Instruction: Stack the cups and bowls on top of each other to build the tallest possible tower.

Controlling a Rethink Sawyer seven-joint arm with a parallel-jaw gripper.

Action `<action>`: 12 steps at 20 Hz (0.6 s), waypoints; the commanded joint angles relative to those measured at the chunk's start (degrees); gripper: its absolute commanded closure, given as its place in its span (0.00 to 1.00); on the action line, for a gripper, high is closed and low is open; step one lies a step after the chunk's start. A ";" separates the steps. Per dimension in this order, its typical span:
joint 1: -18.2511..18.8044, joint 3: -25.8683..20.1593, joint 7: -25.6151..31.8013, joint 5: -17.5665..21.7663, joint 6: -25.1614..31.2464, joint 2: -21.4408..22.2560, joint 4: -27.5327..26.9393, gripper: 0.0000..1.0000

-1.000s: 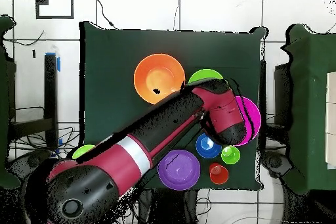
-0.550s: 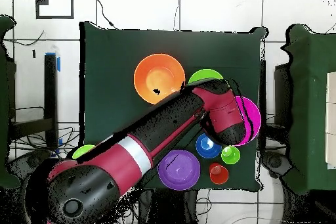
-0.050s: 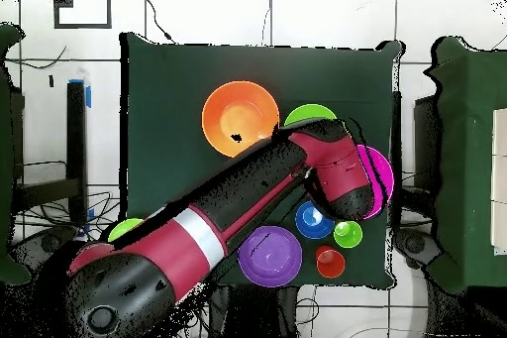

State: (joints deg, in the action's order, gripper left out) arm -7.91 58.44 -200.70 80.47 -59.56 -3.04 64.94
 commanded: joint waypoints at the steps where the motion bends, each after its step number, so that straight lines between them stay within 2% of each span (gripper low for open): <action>1: -1.36 -3.14 8.90 5.20 -0.55 3.22 5.13 0.00; 6: 0.24 -2.22 6.68 9.21 -1.98 3.74 3.43 0.00; 12: 3.01 -3.94 5.89 9.51 0.53 2.95 0.97 0.00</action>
State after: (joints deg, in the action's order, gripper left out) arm -7.29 62.01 -200.70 88.32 -59.57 1.41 66.20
